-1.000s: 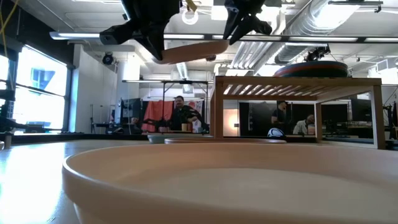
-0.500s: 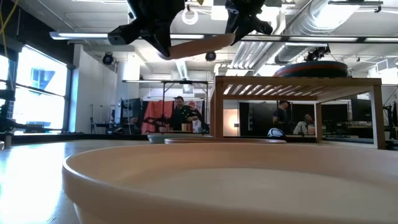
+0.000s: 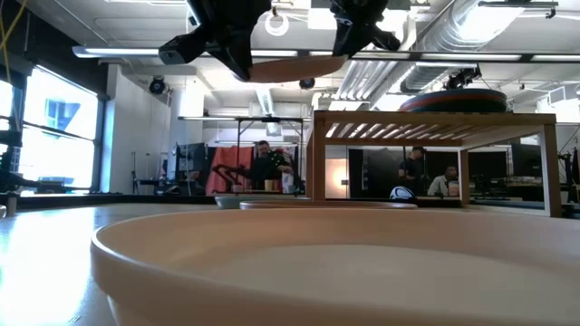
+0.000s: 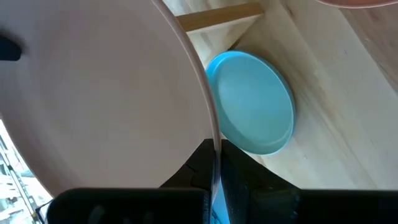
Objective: Place and stack plates onto a shelf
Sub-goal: Stack the light pink plate on the top of the blue plate on the shelf
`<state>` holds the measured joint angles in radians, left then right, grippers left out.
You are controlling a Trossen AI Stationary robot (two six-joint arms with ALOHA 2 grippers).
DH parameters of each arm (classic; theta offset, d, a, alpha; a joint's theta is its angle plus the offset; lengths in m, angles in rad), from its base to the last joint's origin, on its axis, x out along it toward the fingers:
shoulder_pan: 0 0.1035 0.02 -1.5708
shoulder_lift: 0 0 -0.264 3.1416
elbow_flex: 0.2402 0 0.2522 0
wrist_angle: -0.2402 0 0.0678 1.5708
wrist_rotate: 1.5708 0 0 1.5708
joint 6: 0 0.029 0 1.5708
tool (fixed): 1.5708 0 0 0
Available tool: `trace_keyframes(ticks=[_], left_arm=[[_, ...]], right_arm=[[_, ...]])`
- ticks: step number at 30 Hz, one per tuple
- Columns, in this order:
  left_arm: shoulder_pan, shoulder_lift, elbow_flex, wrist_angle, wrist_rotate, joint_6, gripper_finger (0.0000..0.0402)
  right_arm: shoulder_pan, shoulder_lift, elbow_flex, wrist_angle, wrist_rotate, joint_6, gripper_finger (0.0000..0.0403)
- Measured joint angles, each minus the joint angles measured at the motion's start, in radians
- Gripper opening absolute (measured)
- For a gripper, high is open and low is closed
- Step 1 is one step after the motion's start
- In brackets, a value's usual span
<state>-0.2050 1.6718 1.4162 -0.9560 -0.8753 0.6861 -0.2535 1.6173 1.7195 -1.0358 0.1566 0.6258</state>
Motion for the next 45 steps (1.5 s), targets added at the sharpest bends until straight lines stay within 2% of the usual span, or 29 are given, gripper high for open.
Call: trace_keyframes(ticks=[6,16,21,26,30,35,45], left_arm=[[0.000,0.000,0.000,0.000,0.001,-0.008,0.0017],[-0.010,0.000,-0.001,0.041,0.020,-0.188,0.0073],[-0.035,0.000,-0.001,0.035,-0.030,-0.343,0.0088],[-0.051,0.000,-0.001,0.026,-0.045,-0.394,0.0090],[-0.053,0.000,-0.001,0.022,-0.095,-0.453,0.0090],[-0.043,-0.009,-0.001,-0.047,-0.102,-0.582,0.0090],[0.036,-0.047,-0.002,-0.347,-0.069,-0.844,0.0090]], right_arm=[[-0.001,0.000,0.000,-0.006,-0.007,0.000,0.0002],[-0.002,-0.001,0.000,-0.010,-0.011,-0.002,0.0000],[-0.026,-0.014,0.000,-0.035,-0.016,-0.006,0.0000],[-0.066,-0.055,-0.001,-0.062,-0.009,-0.016,0.0000],[-0.106,-0.098,-0.001,-0.098,0.001,-0.027,0.0000],[-0.167,-0.163,-0.001,-0.144,0.005,-0.051,0.0000],[-0.315,-0.297,-0.001,-0.258,0.018,-0.064,0.0000]])
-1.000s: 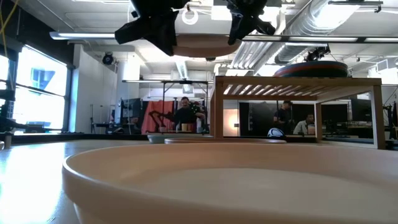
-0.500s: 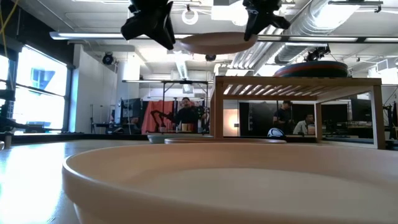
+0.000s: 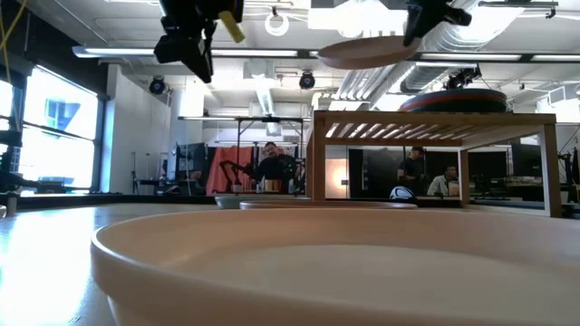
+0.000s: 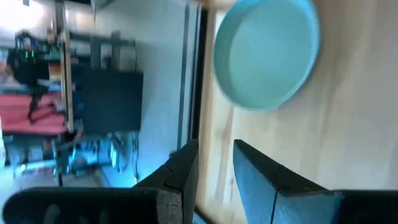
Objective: Place and stack plates onto a shelf
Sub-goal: Stack the light pink plate on the top of the blue plate on the shelf
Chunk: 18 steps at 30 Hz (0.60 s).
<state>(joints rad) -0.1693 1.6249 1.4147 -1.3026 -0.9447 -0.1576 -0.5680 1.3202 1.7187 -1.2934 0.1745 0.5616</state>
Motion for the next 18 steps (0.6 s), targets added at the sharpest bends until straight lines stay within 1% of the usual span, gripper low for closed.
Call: trace_keyframes(ticks=[3,8,13,18], left_arm=[[0.038,-0.015,0.000,-0.064,0.001,-0.057,0.0090],[0.113,-0.050,0.000,-0.147,0.033,-0.110,0.0090],[0.192,-0.110,0.000,-0.171,0.045,-0.093,0.0090],[0.268,-0.178,0.000,-0.169,0.045,-0.068,0.0090]], right_arm=[[-0.029,-0.032,0.000,-0.045,0.041,0.023,0.0000],[-0.053,-0.080,0.000,-0.155,0.063,0.079,0.0000],[-0.054,-0.137,0.000,-0.236,0.136,0.166,0.0000],[-0.054,-0.198,0.000,-0.272,0.191,0.258,0.0000]])
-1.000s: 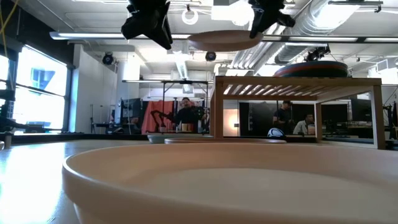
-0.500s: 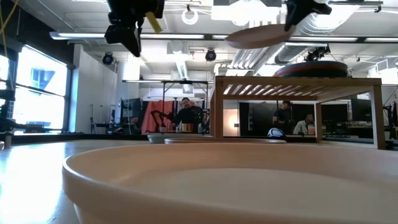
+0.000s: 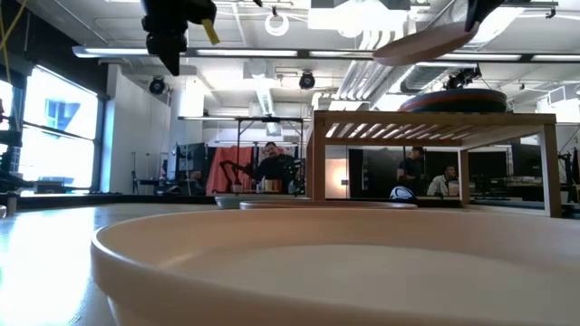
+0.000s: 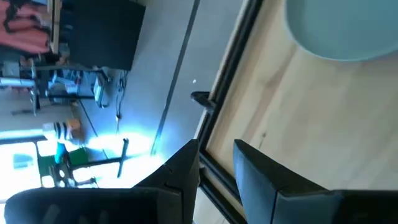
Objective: Place and stack plates onto a shelf
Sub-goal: Stack the light pink plate on the top of the blue plate on the shelf
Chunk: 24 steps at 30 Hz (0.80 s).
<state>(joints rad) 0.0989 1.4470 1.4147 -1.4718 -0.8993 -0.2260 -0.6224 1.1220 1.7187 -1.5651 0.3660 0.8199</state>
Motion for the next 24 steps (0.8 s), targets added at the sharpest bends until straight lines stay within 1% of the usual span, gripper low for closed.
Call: trace_keyframes(ticks=[3,5,10,15,18,24], left_arm=[[0.037,-0.036,0.000,0.005,0.000,-0.013,0.0090],[0.054,-0.059,0.000,0.008,0.000,-0.016,0.0090],[0.078,-0.100,0.000,0.014,0.000,-0.014,0.0090],[0.091,-0.130,0.000,0.022,0.000,0.019,0.0090],[0.097,-0.141,0.000,0.027,0.000,0.019,0.0090],[0.098,-0.144,0.000,0.027,0.000,0.051,0.0090]], right_arm=[[0.000,-0.032,-0.003,-0.005,0.013,0.058,0.0000],[0.000,-0.059,-0.029,-0.001,0.011,0.095,0.0000],[0.001,-0.156,-0.185,0.003,0.000,0.232,0.0000],[0.001,-0.259,-0.332,0.095,-0.002,0.326,0.0000],[-0.003,-0.311,-0.391,0.135,0.020,0.382,0.0000],[-0.027,-0.374,-0.472,0.144,0.073,0.531,0.0000]])
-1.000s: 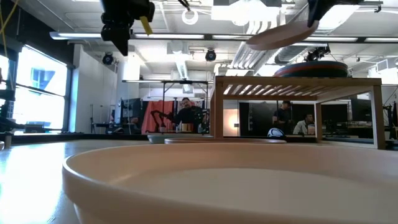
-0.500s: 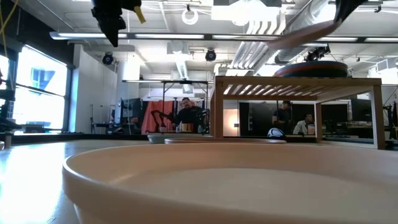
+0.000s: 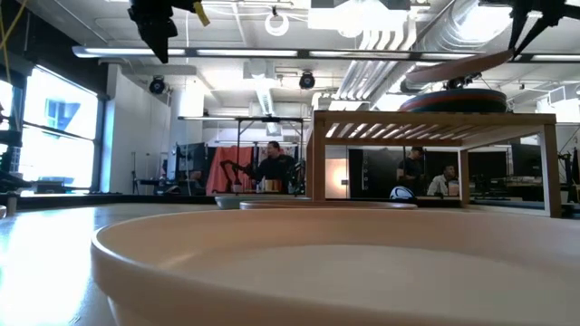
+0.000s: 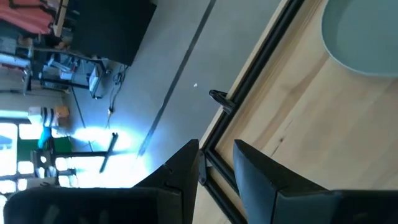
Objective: Place and stack plates onto a shelf
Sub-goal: Stack the light pink plate on the top of the blue plate on the shelf
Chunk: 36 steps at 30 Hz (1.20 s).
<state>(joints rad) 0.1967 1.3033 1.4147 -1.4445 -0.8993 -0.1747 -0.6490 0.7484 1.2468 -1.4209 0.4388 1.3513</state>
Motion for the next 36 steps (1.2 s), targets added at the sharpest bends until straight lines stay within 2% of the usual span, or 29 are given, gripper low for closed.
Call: trace_keyframes(ticks=[8,13,21,26,36], left_arm=[[0.000,0.000,0.000,0.037,0.000,0.085,0.0090],[0.000,0.000,0.000,0.037,0.000,0.117,0.0090],[0.000,0.000,0.000,0.037,0.011,0.127,0.0090],[0.000,0.000,0.000,0.036,0.044,0.127,0.0090],[0.000,0.000,0.000,0.036,0.045,0.127,0.0090]], right_arm=[[-0.008,-0.003,-0.122,0.113,0.030,0.125,0.0000],[-0.008,-0.003,-0.163,0.125,0.040,0.196,0.0000],[-0.008,-0.003,-0.215,0.147,0.043,0.220,0.0000],[-0.008,-0.002,-0.216,0.155,0.046,0.219,0.0000],[-0.008,-0.003,-0.216,0.154,0.050,0.209,0.0000]])
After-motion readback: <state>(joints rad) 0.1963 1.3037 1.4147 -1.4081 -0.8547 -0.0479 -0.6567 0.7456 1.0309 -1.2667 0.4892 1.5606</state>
